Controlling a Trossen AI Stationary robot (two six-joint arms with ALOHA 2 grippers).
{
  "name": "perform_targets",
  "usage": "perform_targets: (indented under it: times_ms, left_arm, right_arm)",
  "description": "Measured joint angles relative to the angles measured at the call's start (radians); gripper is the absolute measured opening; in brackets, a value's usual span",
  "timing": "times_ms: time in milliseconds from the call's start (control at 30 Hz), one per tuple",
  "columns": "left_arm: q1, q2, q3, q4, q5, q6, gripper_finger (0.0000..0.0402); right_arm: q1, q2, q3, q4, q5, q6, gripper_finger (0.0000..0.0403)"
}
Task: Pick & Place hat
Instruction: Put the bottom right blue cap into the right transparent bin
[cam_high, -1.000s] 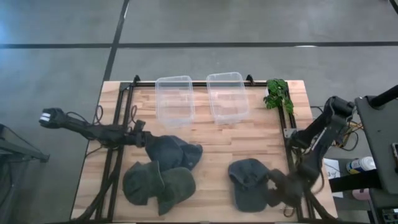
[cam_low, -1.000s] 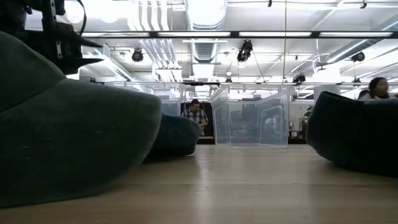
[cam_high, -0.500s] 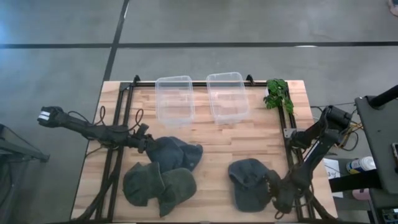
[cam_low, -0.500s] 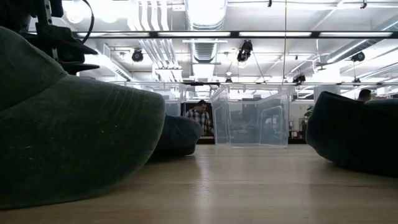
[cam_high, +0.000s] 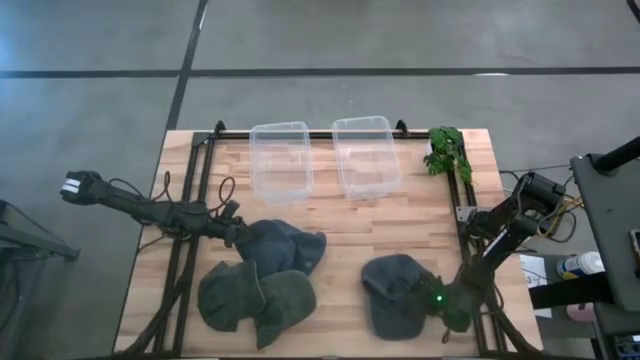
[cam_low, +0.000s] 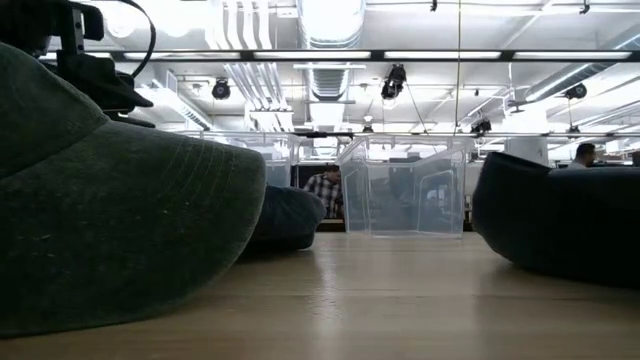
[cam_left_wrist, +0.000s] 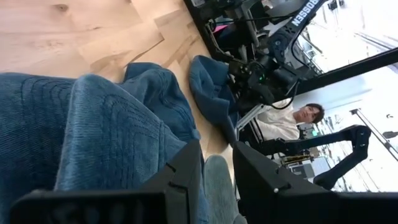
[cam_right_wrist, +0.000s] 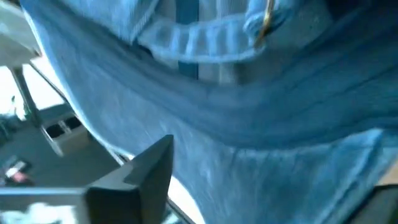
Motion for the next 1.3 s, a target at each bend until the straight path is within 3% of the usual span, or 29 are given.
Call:
perform_targets:
  times_ms: [133, 233, 267, 500, 767, 933, 1133, 1233, 1300]
  left_arm:
    - [0.000, 0.000, 0.019, -0.009, -0.014, -0.023, 0.0090]
    - [0.000, 0.007, 0.100, -0.009, -0.039, -0.010, 0.0088]
    - [0.000, 0.009, 0.140, -0.015, -0.048, 0.025, 0.0087]
    - [0.000, 0.117, 0.538, -0.295, -0.088, 0.339, 0.0077]
    - [0.000, 0.416, 0.944, -0.581, -0.089, 0.630, 0.0073]
    - [0.000, 0.598, 1.125, -0.690, -0.089, 0.795, 0.0073]
    - [0.001, 0.754, 1.301, -0.872, -0.092, 0.877, 0.0073]
    - [0.001, 0.796, 1.355, -0.899, -0.094, 0.895, 0.0073]
    - [0.000, 0.812, 1.372, -0.899, -0.095, 0.901, 0.0073]
  right_arm:
    - [-0.010, -0.021, -0.023, -0.013, 0.035, -0.033, 0.0106]
    - [-0.027, -0.061, -0.023, -0.018, 0.037, -0.081, 0.0031]
    - [-0.037, -0.074, -0.020, -0.028, 0.037, -0.100, 0.0022]
    - [-0.125, -0.241, 0.038, -0.270, 0.034, -0.282, 0.0014]
    - [-0.275, -0.472, 0.101, -0.442, 0.043, -0.536, 0.0014]
    - [-0.378, -0.580, 0.153, -0.451, 0.146, -0.682, 0.0014]
    - [-0.564, -0.672, 0.222, -0.455, 0.165, -0.793, 0.0014]
    - [-0.709, -0.719, 0.255, -0.479, 0.105, -0.870, 0.0013]
    - [-0.848, -0.745, 0.277, -0.520, -0.010, -0.916, 0.0013]
